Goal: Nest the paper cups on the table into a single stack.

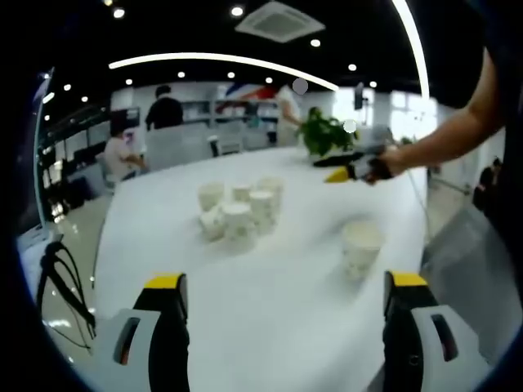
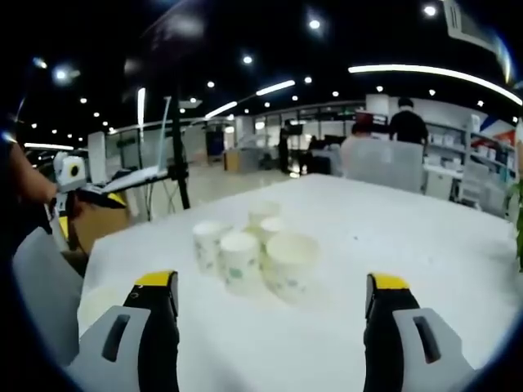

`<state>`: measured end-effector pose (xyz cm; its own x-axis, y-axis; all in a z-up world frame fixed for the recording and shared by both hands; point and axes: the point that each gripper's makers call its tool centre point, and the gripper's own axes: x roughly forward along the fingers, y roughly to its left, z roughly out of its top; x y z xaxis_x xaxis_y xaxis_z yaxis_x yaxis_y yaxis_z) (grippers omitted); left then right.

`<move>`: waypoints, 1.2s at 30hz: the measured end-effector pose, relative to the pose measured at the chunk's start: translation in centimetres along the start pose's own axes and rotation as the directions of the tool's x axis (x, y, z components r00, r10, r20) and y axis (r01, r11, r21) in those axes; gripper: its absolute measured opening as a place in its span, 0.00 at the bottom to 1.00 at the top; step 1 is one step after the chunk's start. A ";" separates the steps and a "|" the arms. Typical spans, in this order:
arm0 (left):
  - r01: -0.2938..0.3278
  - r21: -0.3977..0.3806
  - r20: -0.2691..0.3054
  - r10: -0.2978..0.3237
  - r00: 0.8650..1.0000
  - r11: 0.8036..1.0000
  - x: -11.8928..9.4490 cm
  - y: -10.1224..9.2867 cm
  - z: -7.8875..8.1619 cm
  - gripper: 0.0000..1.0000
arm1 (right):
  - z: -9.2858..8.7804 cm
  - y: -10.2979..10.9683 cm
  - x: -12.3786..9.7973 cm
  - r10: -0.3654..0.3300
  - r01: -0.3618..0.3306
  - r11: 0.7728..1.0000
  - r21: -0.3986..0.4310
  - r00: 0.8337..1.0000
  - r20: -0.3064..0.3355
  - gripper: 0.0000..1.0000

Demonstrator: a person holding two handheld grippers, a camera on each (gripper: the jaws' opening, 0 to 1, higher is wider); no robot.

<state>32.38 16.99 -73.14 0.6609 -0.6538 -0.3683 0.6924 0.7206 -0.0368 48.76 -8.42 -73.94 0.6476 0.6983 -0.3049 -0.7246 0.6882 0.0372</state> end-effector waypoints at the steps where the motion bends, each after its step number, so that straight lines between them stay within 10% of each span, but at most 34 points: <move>1: 0.000 0.003 0.005 0.000 1.000 1.000 0.0 0.0 -0.2 0.99 | 0.1 -0.2 0.3 0.001 -0.001 1.000 -0.004 1.000 0.000 0.94; 36: -0.047 -0.036 -0.038 0.045 0.998 0.998 0.0 -0.3 -1.7 0.99 | -1.7 -2.7 8.8 0.030 -0.034 0.998 -0.053 0.995 -0.090 0.74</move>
<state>31.65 17.21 -74.72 0.6801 -0.6114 -0.4045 0.6500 0.7581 -0.0529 56.04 -4.48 -78.33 0.6020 0.6977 -0.3884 -0.7579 0.6524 -0.0028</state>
